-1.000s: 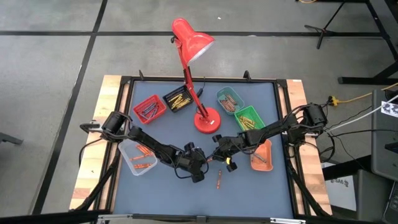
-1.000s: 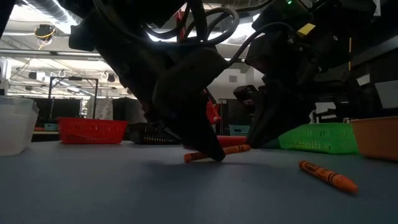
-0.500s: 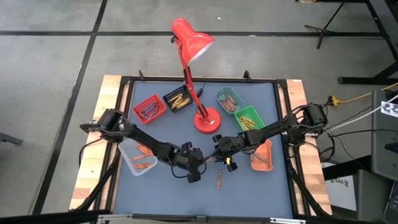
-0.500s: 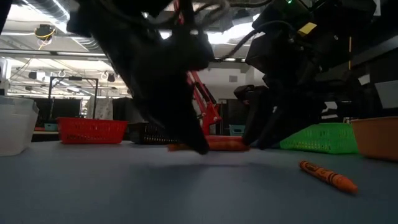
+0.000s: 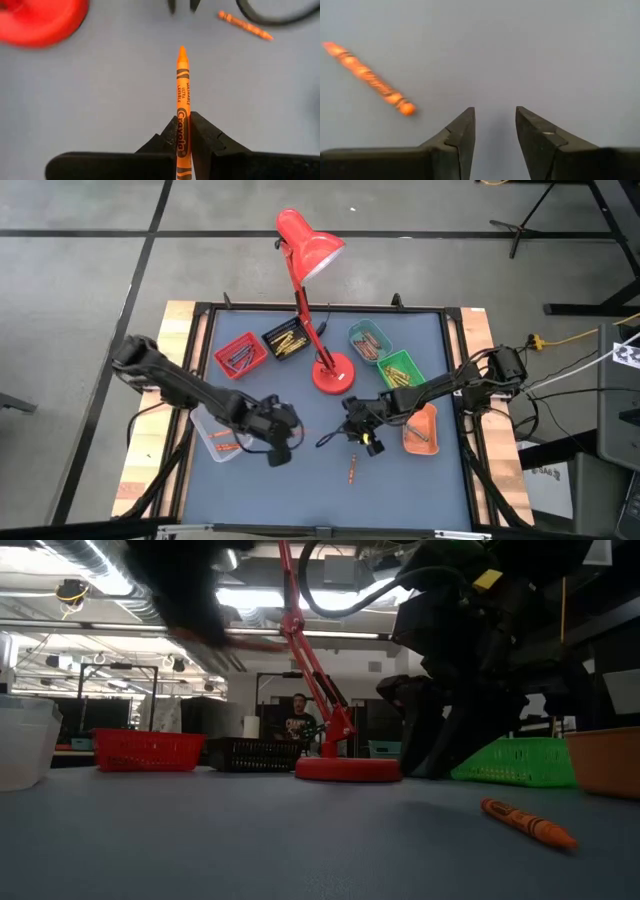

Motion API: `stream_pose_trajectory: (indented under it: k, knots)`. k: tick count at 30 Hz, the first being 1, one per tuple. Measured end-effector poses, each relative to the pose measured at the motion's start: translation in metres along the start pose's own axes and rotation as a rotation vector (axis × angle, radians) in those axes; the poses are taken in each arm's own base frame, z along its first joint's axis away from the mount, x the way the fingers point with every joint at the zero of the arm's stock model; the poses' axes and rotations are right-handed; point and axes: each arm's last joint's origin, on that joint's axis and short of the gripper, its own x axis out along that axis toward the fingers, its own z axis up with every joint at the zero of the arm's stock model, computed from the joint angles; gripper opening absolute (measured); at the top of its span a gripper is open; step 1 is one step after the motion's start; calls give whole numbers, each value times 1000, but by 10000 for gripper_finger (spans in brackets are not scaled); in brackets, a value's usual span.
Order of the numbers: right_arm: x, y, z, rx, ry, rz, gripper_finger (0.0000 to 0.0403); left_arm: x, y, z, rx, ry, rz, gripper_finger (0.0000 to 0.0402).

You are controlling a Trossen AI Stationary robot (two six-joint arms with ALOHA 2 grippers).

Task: Sort crayons
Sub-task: Put the orange crayon into the bottom left transparent bin

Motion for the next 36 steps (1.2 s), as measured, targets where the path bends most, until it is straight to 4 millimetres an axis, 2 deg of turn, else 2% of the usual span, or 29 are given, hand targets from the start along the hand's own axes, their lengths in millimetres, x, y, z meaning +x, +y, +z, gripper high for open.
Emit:
stream_pose_trajectory:
  k: [5,11,16,20,27,32,36]
  knots:
    - [0,4,0,2,-32,150,140,-42,8,-16,-44,144,-43,13]
    - [-1,8,2,0,-69,266,140,-74,14,-44,-117,335,20,13]
    - [-1,8,2,-12,-74,270,140,-87,16,-69,-124,463,169,17]
    - [-1,12,3,-22,-89,325,140,-95,15,-81,-111,503,242,24]
    - [2,43,10,-191,-115,386,140,-102,15,-90,-143,523,313,55]
    - [4,62,15,-331,-110,272,140,-103,14,-93,-135,515,332,92]
    - [5,68,17,-369,-90,137,140,-102,12,-91,-125,436,324,115]
